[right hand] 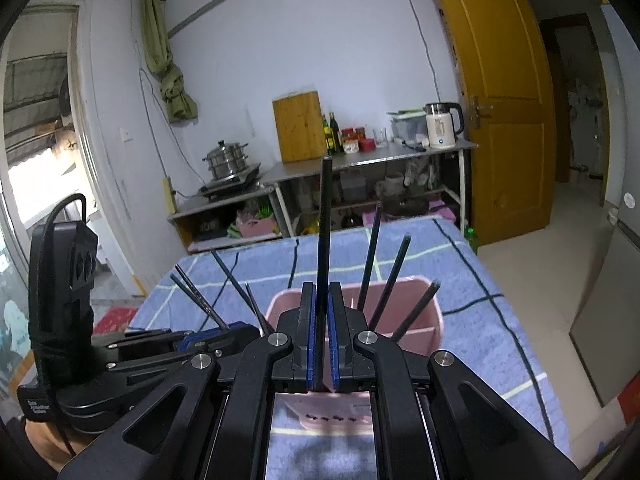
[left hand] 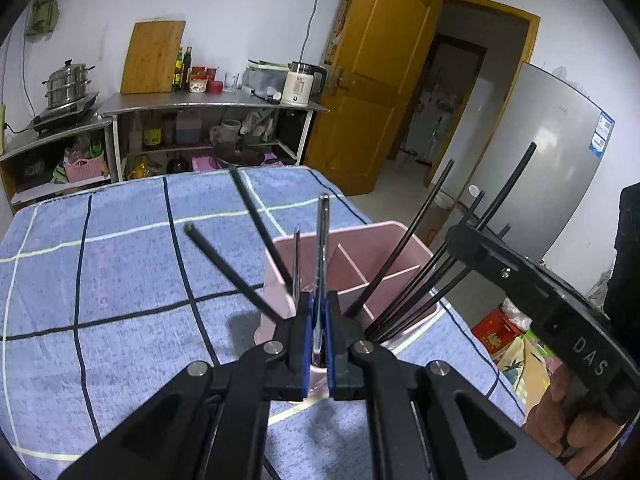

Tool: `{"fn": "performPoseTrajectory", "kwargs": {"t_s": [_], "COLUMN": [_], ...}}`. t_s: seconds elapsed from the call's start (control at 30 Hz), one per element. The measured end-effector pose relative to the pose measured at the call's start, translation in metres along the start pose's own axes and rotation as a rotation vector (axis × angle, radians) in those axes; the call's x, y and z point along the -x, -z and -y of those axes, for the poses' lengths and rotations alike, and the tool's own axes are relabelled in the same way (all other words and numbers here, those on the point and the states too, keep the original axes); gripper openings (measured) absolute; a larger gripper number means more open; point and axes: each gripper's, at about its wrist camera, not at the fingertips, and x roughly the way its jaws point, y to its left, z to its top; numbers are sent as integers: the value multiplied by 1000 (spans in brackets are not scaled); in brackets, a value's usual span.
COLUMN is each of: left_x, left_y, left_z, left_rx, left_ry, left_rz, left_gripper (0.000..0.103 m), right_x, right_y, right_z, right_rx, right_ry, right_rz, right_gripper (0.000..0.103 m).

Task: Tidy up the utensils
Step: 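Lower the chopsticks into the holder and open both tools, then move both tools down to the wooden chopsticks on the cloth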

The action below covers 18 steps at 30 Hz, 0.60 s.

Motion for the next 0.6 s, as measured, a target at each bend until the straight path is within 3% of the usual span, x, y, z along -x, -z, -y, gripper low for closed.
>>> {"fn": "performPoseTrajectory", "kwargs": {"t_s": [0.37,0.47,0.6], "left_x": [-6,-4,3], "left_y": [11,11,14], "left_z": [-3,-2,-3], "left_rx": [8,6,15], "left_ry": [-3,-10,-6], "left_rz": [-33,-33,-24], "left_gripper": [6,8,18], "right_x": [-5,2,13], "right_y": [5,5,4], "right_z": [3,0,-3], "right_rx": [-4,5,13], "right_ry": [16,23,29], "right_rz": [-40,-30,-14], "right_gripper": [6,13,14]}}
